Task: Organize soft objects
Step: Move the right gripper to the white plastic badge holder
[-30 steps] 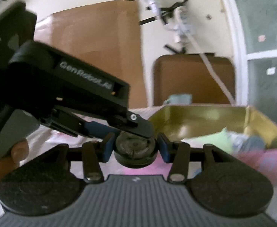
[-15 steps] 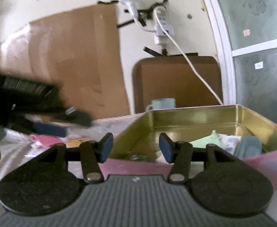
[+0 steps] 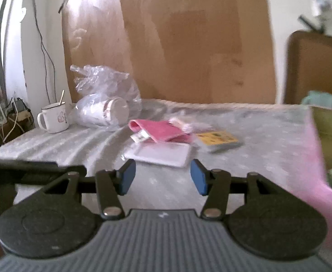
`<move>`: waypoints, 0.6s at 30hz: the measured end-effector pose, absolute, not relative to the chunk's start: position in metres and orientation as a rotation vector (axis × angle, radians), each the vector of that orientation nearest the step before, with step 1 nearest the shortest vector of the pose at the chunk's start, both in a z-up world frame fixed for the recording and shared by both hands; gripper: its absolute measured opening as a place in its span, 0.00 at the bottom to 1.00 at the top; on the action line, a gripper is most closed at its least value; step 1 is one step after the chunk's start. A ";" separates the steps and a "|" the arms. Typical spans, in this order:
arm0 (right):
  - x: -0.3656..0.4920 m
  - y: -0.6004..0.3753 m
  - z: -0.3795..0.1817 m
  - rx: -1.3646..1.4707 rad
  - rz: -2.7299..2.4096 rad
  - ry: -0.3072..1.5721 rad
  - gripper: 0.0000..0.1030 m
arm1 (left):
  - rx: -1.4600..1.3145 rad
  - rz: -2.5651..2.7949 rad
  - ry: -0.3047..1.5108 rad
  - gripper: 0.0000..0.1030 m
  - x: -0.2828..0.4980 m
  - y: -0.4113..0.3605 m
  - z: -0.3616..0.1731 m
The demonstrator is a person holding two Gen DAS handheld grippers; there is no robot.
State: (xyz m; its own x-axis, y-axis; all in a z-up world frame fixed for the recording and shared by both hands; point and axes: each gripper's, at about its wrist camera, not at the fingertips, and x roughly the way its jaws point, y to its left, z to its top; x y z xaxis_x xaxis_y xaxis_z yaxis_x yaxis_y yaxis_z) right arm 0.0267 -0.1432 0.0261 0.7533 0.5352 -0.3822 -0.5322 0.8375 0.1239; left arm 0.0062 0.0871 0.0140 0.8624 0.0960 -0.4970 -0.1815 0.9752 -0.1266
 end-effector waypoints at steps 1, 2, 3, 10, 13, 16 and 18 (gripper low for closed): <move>0.038 -0.132 0.028 0.018 0.590 0.437 0.55 | -0.157 0.141 0.487 0.87 0.004 0.085 0.015; 0.050 -0.123 0.028 0.018 0.590 0.445 0.55 | -0.143 0.135 0.467 0.90 0.004 0.080 0.016; 0.059 -0.111 0.028 -0.006 0.584 0.444 0.55 | -0.132 0.133 0.453 0.91 0.003 0.079 0.017; 0.111 -0.061 0.008 -0.102 0.602 0.601 0.78 | -0.198 0.121 0.458 0.93 0.000 0.087 0.017; 0.116 -0.064 0.007 -0.041 0.559 0.588 0.88 | -0.196 0.129 0.455 0.93 -0.001 0.086 0.016; 0.119 -0.056 0.007 -0.040 0.577 0.601 0.89 | -0.188 0.129 0.447 0.95 -0.002 0.085 0.016; 0.114 -0.046 0.005 -0.105 0.593 0.599 0.90 | -0.192 0.133 0.461 0.95 0.000 0.086 0.015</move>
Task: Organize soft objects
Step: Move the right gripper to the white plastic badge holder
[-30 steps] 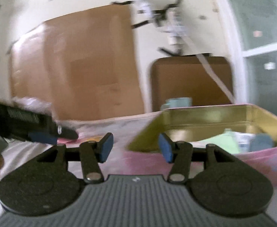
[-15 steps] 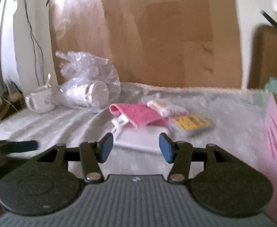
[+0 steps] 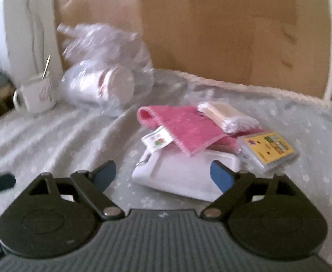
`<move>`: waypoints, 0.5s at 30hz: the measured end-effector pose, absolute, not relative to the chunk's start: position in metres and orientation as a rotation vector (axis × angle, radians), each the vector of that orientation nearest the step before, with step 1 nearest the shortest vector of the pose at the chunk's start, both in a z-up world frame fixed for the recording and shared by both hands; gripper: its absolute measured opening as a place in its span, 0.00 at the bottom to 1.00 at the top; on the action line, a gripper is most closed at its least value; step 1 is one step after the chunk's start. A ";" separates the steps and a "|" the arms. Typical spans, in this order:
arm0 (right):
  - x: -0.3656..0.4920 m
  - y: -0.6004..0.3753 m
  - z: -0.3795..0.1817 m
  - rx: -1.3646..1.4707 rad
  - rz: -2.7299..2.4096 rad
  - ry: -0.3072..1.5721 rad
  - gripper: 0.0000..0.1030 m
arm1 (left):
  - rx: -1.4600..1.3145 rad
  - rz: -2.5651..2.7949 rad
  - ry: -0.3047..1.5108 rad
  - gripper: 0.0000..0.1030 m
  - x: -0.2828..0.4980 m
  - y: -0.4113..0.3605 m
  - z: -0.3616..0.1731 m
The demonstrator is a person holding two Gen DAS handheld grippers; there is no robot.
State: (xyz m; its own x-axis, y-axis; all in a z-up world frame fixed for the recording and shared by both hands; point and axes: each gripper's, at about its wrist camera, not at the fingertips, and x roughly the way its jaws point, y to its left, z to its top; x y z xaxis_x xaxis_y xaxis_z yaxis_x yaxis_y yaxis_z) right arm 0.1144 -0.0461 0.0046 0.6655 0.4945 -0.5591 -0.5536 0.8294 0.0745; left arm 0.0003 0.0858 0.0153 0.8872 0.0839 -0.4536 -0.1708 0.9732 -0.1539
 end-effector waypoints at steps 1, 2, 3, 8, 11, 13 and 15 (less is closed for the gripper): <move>0.114 -0.041 0.004 -0.133 0.591 0.598 0.91 | -0.200 0.135 0.468 0.92 0.001 0.087 0.015; 0.118 -0.034 0.003 -0.165 0.570 0.608 0.89 | -0.208 0.146 0.472 0.92 0.002 0.089 0.015; 0.122 -0.030 0.002 -0.182 0.547 0.625 0.89 | -0.224 0.144 0.467 0.93 0.002 0.093 0.015; 0.127 -0.039 0.001 -0.206 0.530 0.635 0.40 | -0.230 0.133 0.454 0.95 0.000 0.094 0.015; 0.107 -0.054 0.003 -0.230 0.567 0.618 0.03 | -0.225 0.132 0.452 0.95 0.000 0.094 0.015; 0.088 -0.070 0.002 -0.252 0.585 0.618 0.03 | -0.222 0.133 0.453 0.95 -0.001 0.093 0.016; 0.074 -0.086 -0.001 -0.272 0.580 0.608 0.03 | -0.210 0.138 0.454 0.95 -0.001 0.091 0.016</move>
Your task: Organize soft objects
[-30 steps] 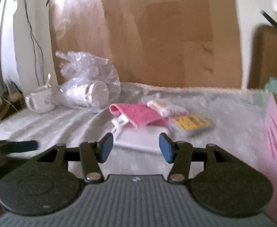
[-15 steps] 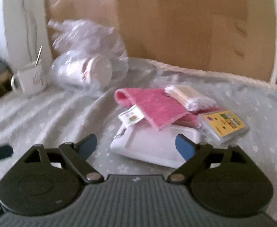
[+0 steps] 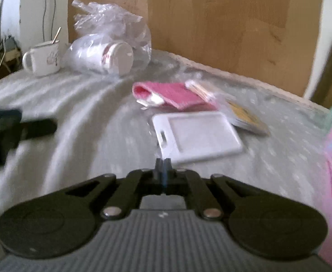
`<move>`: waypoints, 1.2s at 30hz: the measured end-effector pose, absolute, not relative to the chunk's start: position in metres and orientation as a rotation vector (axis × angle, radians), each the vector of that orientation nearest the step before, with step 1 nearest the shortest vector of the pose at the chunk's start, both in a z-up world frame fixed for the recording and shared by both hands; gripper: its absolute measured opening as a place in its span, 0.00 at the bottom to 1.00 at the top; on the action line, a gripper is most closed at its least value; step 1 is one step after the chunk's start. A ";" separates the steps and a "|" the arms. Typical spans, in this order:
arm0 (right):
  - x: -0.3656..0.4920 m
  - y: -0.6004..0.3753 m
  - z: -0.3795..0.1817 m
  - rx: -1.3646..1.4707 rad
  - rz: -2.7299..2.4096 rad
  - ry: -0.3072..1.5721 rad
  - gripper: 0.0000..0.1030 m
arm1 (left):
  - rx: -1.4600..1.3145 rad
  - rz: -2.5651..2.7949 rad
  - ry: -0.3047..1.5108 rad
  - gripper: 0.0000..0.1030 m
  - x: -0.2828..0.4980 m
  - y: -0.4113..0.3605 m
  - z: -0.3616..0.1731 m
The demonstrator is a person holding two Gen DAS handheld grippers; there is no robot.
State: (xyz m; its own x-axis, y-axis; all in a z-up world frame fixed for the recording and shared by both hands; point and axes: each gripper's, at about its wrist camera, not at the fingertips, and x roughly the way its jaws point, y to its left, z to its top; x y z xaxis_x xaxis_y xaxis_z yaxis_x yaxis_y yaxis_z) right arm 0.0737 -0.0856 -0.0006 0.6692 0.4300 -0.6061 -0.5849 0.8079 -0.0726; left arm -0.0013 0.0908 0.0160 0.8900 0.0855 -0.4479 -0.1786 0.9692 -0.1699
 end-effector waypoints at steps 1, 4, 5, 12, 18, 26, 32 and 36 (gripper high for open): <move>0.065 -0.095 -0.001 -0.278 0.573 0.598 0.03 | -0.202 0.140 0.452 0.95 -0.002 0.089 0.016; 0.053 -0.113 0.002 -0.273 0.572 0.607 0.06 | -0.182 0.146 0.443 0.98 -0.003 0.087 0.017; 0.050 -0.118 0.003 -0.260 0.582 0.612 0.11 | -0.180 0.145 0.439 0.98 -0.003 0.087 0.018; 0.071 -0.130 0.015 0.043 0.536 0.623 0.78 | -0.199 0.145 0.442 0.98 -0.003 0.089 0.019; 0.089 -0.073 0.016 -0.240 0.561 0.534 0.90 | -0.224 0.145 0.443 0.98 -0.001 0.093 0.018; 0.124 -0.050 0.002 -0.363 0.567 0.580 0.35 | -0.246 0.145 0.444 0.98 0.000 0.096 0.018; 0.067 -0.076 0.000 -0.489 0.579 0.470 0.19 | -0.245 0.146 0.443 0.99 0.000 0.096 0.018; 0.016 -0.107 0.003 -0.509 0.623 0.439 0.18 | -0.236 0.145 0.444 0.99 -0.001 0.095 0.018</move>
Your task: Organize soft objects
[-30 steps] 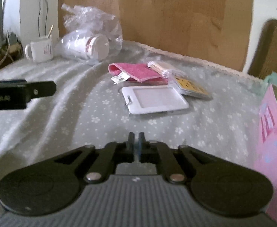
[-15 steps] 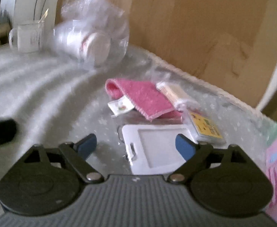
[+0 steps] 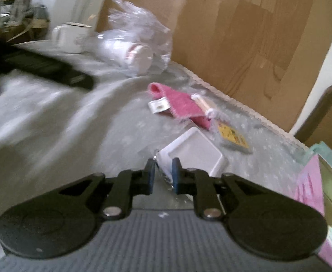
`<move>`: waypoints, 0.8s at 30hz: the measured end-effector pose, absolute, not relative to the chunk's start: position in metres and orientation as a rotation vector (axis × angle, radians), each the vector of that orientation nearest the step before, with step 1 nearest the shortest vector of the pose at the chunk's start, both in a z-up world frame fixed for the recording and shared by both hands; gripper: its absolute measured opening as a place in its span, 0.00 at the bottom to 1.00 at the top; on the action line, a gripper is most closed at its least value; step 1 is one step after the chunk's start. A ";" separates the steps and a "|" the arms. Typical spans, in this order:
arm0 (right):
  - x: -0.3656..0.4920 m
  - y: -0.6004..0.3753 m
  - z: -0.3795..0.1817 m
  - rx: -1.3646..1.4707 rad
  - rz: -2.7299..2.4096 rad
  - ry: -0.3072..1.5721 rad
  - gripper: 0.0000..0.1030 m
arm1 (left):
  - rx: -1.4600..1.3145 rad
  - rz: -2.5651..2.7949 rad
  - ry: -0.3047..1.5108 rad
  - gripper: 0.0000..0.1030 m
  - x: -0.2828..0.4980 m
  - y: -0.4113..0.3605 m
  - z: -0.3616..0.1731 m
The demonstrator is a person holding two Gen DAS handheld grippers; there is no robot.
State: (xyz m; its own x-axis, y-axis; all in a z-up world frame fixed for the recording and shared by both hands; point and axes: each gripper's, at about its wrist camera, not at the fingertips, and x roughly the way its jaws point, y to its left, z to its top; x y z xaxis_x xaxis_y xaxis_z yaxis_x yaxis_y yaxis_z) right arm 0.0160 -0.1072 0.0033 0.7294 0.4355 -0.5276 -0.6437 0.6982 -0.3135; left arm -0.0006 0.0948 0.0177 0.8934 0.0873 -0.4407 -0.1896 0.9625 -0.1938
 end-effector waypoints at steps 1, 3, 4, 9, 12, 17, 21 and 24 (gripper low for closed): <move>0.001 -0.115 0.004 -0.518 0.630 0.430 0.18 | -0.231 0.144 0.445 0.99 -0.001 0.094 0.018; -0.022 -0.127 0.005 -0.533 0.649 0.411 0.19 | -0.219 0.139 0.446 0.99 -0.001 0.093 0.018; -0.039 -0.136 0.005 -0.536 0.666 0.393 0.20 | -0.213 0.137 0.444 0.99 -0.002 0.092 0.018; -0.078 -0.174 0.007 -0.431 0.699 0.411 0.62 | -0.202 0.130 0.446 0.99 -0.002 0.091 0.018; -0.082 -0.197 0.011 -0.261 0.687 0.445 0.64 | -0.196 0.131 0.449 0.99 -0.002 0.091 0.018; -0.073 -0.222 0.008 -0.039 0.637 0.504 0.64 | -0.150 0.137 0.452 0.99 -0.004 0.083 0.017; -0.068 -0.236 0.007 0.085 0.629 0.512 0.64 | -0.115 0.141 0.438 0.99 -0.010 0.077 0.018; -0.066 -0.240 0.001 0.112 0.602 0.527 0.64 | -0.101 0.143 0.436 0.99 -0.010 0.076 0.018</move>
